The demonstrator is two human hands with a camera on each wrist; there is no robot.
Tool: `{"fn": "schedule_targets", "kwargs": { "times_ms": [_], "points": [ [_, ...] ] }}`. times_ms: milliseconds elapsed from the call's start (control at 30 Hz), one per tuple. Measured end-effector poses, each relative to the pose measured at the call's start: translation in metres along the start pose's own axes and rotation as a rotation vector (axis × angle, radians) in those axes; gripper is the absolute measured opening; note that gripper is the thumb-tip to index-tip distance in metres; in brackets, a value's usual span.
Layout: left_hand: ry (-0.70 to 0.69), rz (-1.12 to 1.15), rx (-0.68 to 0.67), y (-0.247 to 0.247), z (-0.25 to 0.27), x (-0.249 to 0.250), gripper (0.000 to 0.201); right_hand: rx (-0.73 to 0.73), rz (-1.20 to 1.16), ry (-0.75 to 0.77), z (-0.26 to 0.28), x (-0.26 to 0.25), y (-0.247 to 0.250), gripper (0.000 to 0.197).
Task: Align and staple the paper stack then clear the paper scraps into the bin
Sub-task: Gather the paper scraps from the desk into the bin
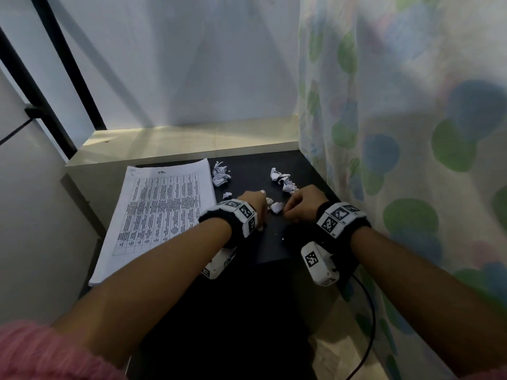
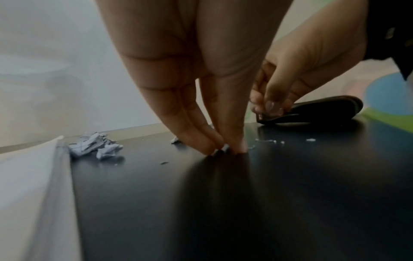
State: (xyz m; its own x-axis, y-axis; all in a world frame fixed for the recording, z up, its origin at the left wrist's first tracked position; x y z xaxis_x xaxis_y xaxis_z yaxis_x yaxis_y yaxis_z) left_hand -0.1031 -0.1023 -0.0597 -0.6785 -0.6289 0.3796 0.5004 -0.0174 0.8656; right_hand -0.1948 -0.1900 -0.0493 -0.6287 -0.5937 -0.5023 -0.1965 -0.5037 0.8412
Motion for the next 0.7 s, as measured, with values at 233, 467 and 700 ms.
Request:
{"fn": "schedule_targets", "kwargs": {
  "times_ms": [233,467,700],
  "points": [
    [0.023,0.029,0.011,-0.006,-0.002,0.008,0.039,-0.008,0.002,-0.021,0.001,0.002,-0.006,0.02],
    [-0.092,0.062,-0.035,0.002,0.008,0.008,0.029,-0.01,0.01,-0.027,0.001,0.002,-0.007,0.014],
    [-0.223,0.09,-0.074,-0.008,0.012,0.026,0.031,-0.006,0.011,-0.045,0.002,0.005,-0.003,0.013]
  ]
}}
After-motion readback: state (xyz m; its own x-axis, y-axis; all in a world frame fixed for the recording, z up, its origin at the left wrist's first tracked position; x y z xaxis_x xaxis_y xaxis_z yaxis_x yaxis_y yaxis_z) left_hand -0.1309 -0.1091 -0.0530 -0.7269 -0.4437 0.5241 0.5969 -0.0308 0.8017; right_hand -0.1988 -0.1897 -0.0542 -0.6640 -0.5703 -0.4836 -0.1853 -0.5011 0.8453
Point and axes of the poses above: each hand's wrist, its own z-axis away from the middle knuckle, its own y-axis out of the back of the hand, x = y × z, the point moved 8 cm from there along -z, towards the middle knuckle, and after that the axes turned 12 degrees about z, right-handed, at the moved point
